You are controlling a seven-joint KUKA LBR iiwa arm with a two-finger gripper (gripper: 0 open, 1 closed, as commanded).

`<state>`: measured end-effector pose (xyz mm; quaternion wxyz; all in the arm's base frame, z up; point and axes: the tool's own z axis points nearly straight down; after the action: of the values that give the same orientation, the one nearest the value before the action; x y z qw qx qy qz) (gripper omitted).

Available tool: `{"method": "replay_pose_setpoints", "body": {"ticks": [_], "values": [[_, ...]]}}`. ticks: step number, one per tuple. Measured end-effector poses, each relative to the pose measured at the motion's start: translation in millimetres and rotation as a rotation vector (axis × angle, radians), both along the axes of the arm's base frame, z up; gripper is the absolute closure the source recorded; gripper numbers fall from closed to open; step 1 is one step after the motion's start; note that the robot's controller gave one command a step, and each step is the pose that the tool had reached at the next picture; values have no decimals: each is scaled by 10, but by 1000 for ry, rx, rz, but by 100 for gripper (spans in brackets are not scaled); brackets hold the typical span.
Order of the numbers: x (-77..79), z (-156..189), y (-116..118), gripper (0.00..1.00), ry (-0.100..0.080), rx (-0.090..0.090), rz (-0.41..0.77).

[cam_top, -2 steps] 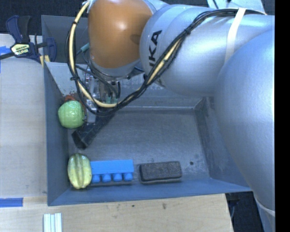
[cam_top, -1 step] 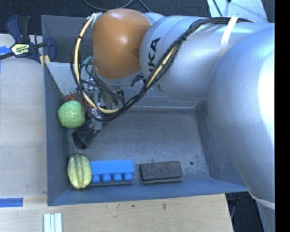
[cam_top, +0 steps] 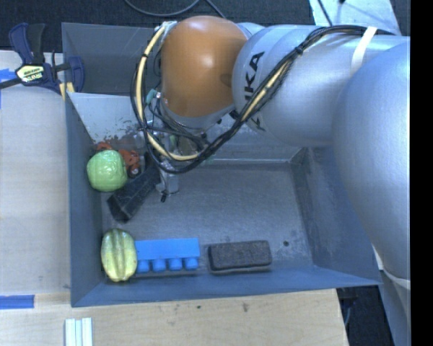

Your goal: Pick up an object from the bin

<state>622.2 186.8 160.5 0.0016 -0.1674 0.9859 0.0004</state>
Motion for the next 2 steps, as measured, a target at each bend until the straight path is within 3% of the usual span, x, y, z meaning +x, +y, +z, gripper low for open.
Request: {"method": "replay_pose_setpoints", "body": {"ticks": [1, 2], "values": [[-20, -13, -86, 0, -1, 0, 248], [58, -790, -252, 0, -8, 0, 401]]}}
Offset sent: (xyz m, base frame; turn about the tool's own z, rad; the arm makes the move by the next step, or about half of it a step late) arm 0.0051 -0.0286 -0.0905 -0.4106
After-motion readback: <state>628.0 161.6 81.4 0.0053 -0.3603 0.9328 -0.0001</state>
